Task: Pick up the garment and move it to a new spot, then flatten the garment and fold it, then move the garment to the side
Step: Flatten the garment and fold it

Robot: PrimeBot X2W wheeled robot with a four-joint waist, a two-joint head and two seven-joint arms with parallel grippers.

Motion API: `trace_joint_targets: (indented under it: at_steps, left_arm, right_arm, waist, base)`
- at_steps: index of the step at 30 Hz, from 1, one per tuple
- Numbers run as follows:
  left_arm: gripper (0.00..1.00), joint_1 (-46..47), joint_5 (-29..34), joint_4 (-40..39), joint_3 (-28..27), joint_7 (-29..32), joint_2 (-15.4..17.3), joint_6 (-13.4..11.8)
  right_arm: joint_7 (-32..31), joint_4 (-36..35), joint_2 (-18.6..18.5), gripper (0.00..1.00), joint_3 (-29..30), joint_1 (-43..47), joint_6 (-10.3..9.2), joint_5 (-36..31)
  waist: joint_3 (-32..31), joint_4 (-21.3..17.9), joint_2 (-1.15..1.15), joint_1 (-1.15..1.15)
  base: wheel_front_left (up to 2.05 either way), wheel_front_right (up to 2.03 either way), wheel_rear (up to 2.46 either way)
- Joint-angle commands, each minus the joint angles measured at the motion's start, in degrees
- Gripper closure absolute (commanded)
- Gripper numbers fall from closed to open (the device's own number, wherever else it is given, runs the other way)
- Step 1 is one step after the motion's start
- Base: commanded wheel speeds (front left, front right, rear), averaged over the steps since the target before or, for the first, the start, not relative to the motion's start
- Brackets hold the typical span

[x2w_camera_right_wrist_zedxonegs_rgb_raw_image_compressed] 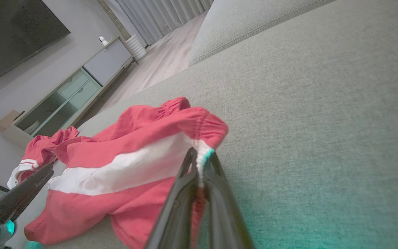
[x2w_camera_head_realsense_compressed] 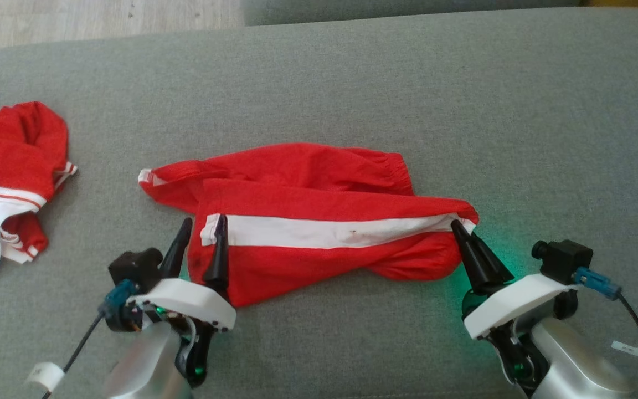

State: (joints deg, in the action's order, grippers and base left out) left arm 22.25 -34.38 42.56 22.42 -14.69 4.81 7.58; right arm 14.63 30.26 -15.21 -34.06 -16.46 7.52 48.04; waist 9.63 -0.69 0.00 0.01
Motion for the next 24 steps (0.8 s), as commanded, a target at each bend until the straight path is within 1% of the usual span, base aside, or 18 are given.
trace_joint_targets:
  at_steps: [1,6,9,16,20,21,22,24]
  left_arm:
    - [0.0,1.88,-0.24,-0.98,-1.06,-0.31,1.2,-0.1]
    - [0.0,2.46,-3.82,-0.06,3.52,-0.31,1.37,-0.09]
    - [0.0,2.59,-6.31,0.37,5.33,-0.31,1.67,-0.09]
    - [0.0,3.16,-10.15,0.56,8.62,-0.31,2.61,-0.09]
    - [0.0,3.75,-11.58,-1.08,9.44,-0.31,3.14,-0.09]
    - [0.18,3.78,-11.75,-1.49,9.59,-0.31,3.31,-0.09]
    - [0.56,3.8,-11.83,-1.73,9.88,-0.31,3.5,-0.09]
    - [0.98,4.04,-11.52,-2.5,9.7,-0.31,3.94,-0.09]
  right_arm:
    - [0.37,-1.32,-0.26,1.0,-0.14,-1.27,-0.03,-0.56]
    - [0.37,-1.45,0.19,1.0,0.68,-0.88,-0.03,-0.76]
    - [0.37,-1.38,0.47,1.0,0.72,-0.95,-0.03,-0.85]
    - [0.37,-1.54,0.67,1.0,0.58,-1.14,-0.03,-1.03]
    - [0.37,-1.57,0.77,1.0,0.51,-1.28,-0.03,-1.1]
    - [0.37,-1.58,0.8,1.0,0.49,-1.3,-0.03,-1.1]
    - [0.37,-1.58,0.82,1.0,0.45,-1.3,-0.03,-1.11]
    - [0.37,-1.57,0.88,1.0,0.31,-1.33,-0.03,-1.11]
  waist:
    - [0.15,-0.01,0.0,-0.01]
    - [0.52,0.26,0.0,-0.01]
    - [0.47,0.26,0.0,-0.01]
    - [0.51,0.05,0.0,-0.01]
    - [0.68,-0.09,0.0,-0.01]
    - [0.72,-0.1,0.0,-0.01]
    - [0.76,-0.12,0.0,-0.01]
    - [0.82,-0.17,0.0,-0.01]
  base:
    - [0.0,0.0,0.0]
    - [0.0,0.0,0.0]
    - [0.0,0.0,0.0]
    - [0.0,0.0,0.0]
    - [0.0,0.0,0.0]
    - [0.0,0.0,0.0]
    - [0.0,0.0,0.0]
    - [0.0,0.0,0.0]
